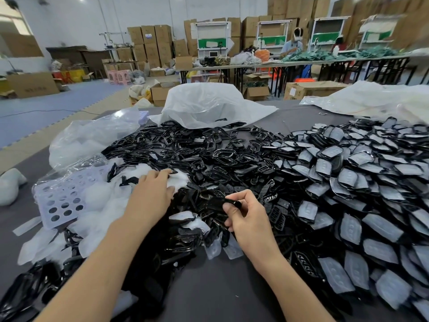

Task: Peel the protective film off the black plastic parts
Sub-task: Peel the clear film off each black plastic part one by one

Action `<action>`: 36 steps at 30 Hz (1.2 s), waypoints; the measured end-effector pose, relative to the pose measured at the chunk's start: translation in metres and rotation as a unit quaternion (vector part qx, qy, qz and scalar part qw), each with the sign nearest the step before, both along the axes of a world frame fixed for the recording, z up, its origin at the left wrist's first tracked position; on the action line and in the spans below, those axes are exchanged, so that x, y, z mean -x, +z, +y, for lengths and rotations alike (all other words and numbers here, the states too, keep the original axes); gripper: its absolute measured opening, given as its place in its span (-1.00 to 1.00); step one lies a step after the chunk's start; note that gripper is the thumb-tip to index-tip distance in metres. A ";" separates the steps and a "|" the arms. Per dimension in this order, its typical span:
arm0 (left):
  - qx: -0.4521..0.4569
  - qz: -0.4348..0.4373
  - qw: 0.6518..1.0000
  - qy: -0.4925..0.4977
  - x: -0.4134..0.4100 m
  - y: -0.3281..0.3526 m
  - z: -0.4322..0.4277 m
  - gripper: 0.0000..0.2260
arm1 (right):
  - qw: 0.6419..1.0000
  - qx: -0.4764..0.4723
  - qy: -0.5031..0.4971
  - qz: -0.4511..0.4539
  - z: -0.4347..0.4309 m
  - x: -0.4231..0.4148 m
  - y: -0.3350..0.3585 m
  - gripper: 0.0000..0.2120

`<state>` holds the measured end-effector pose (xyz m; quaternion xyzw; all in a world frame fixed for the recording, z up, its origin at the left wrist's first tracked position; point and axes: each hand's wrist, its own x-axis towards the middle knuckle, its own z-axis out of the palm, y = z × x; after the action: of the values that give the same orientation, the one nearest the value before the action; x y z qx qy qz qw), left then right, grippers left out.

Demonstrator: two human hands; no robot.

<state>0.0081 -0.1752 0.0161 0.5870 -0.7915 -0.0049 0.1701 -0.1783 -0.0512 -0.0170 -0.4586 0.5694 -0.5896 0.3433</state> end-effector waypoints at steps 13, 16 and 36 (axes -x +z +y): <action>0.119 0.014 0.993 0.016 0.001 0.000 0.001 -0.75 | 0.999 0.004 -0.020 -0.035 0.001 0.003 0.006 -0.88; 0.129 0.173 0.977 0.012 0.002 0.008 0.023 -0.85 | 0.994 0.010 -0.007 -0.105 0.000 0.004 0.010 -0.90; -0.130 0.520 0.837 -0.111 0.046 -0.012 0.097 -0.86 | 0.928 0.032 0.077 -0.362 -0.003 0.008 0.013 -0.71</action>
<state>-0.0379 -0.0780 0.0038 0.4233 -0.6380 -0.4314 0.4773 -0.1865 -0.0546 -0.0037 -0.2672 0.3503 -0.7052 0.5555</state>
